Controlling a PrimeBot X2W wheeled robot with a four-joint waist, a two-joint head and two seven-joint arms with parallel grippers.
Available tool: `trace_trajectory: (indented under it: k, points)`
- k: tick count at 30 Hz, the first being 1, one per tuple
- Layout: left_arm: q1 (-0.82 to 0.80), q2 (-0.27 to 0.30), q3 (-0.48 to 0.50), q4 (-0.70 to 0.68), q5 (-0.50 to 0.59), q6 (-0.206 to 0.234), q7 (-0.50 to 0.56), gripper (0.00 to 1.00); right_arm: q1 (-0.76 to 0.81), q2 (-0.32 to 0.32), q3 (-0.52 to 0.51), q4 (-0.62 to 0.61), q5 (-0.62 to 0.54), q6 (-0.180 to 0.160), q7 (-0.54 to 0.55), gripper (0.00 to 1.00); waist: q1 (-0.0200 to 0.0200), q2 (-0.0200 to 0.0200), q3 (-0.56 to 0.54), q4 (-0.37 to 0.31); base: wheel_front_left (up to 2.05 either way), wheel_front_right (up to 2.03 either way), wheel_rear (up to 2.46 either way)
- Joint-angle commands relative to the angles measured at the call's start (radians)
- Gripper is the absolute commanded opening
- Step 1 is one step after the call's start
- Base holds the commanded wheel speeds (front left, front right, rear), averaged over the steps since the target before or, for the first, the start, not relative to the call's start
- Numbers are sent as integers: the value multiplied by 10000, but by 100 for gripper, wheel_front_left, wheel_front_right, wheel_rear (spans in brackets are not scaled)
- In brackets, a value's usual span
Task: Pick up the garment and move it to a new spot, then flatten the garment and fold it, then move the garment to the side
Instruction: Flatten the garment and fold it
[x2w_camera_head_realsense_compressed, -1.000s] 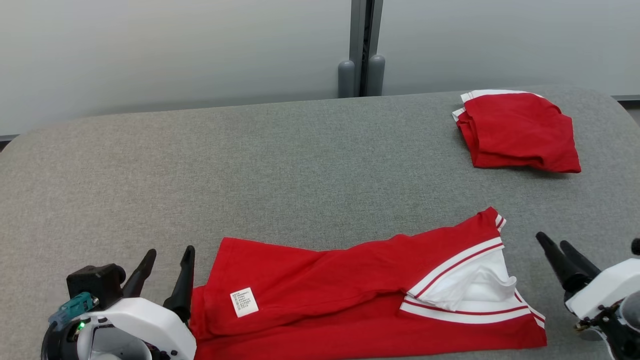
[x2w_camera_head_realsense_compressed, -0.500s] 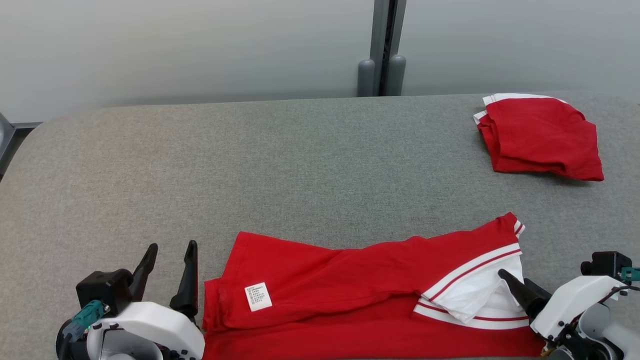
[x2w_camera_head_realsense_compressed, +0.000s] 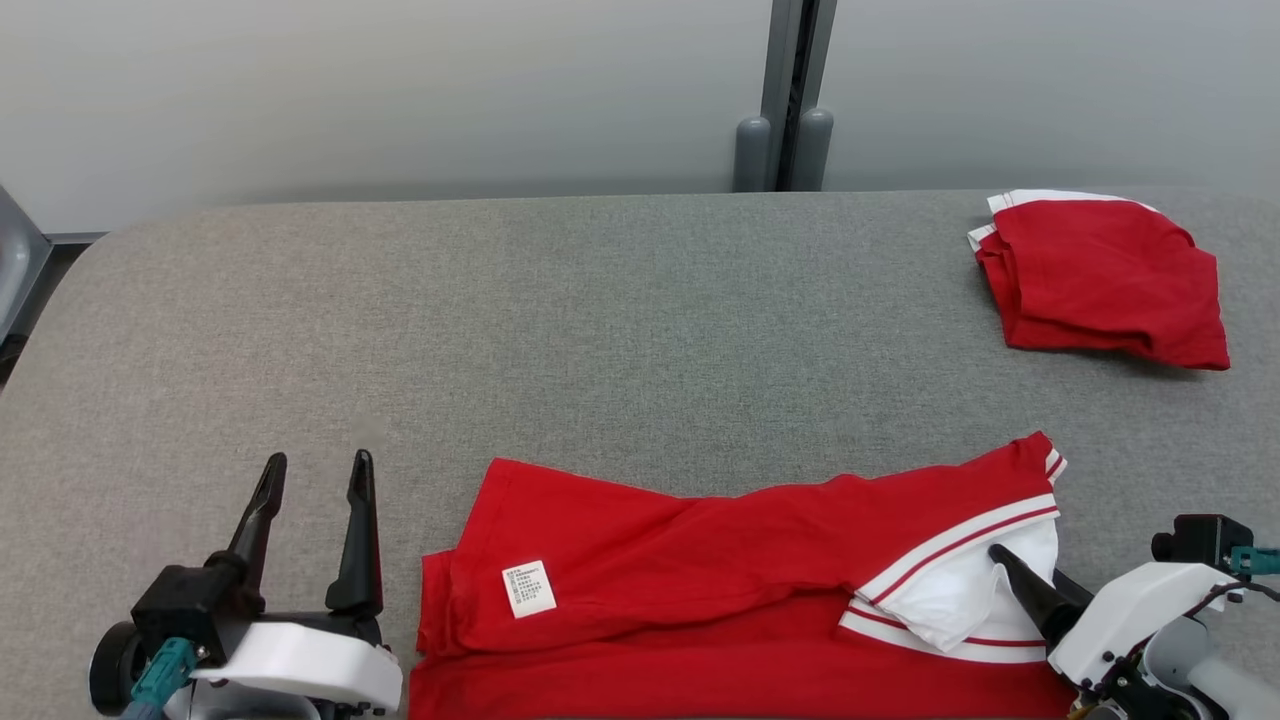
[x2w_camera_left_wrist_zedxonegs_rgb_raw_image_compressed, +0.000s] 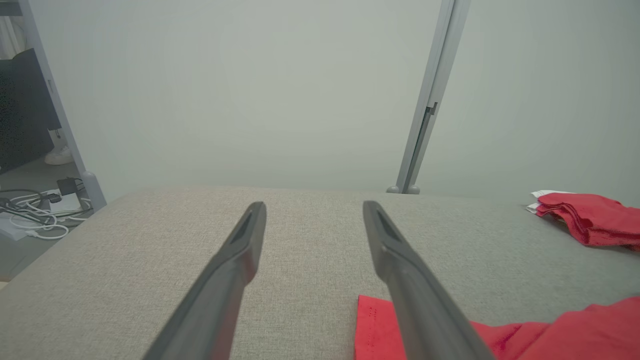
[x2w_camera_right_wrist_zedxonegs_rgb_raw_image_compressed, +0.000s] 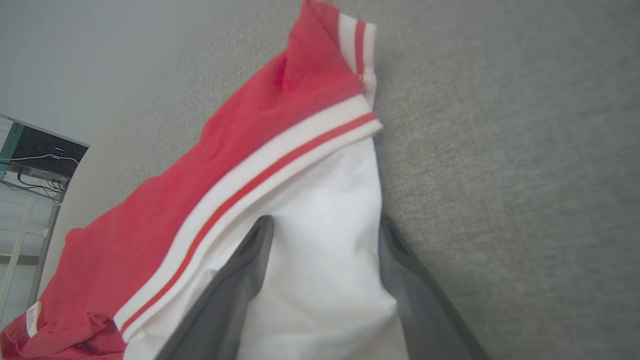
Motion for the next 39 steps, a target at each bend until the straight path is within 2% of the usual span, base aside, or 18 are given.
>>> trace_trajectory:
  k: [1, 5, 6, 7, 11, 15, 25, 39]
  points:
    - [291, -264, 442, 51, 474, -279, -18, 100, 209, 202, 92, -17, -7, -2, 8, 100, 0, -1, -6, 0, 0, 0, 0]
    - [651, -915, 1155, 162, 1398, -812, -19, 100, 259, 229, 30, -120, -26, -2, -163, 100, 0, -1, 18, 3, 0, 0, 0]
    - [704, -1084, 1322, 172, 1613, -933, -19, 100, 260, 218, 3, -113, -34, -2, -217, 89, 0, -1, 26, 2, 0, 0, 0]
    - [735, -1241, 1485, 145, 1830, -1047, -19, 100, 243, 223, -8, -120, -53, -2, -262, 62, 0, -1, 36, -1, 0, 0, 0]
    - [965, -1816, 2098, 102, 2547, -1588, -18, 100, 182, 196, -87, -229, -117, 0, -462, 0, 0, -1, 58, -30, 0, 0, 0]
    - [1112, -2322, 2600, 137, 3076, -2084, -14, 100, 126, 131, -106, -369, -194, 0, -587, 0, 0, -1, 64, -51, 0, 0, 0]
    - [1209, -3049, 3441, 366, 3841, -2947, -14, 100, -32, -152, -226, -670, -431, 0, -918, 0, 0, -1, 18, -115, 0, 0, 0]
    - [1196, -3586, 4012, 516, 4373, -3659, -15, 100, -470, -1448, -528, -482, -740, -2, -968, 0, 0, -1, 34, -273, 0, 0, 0]
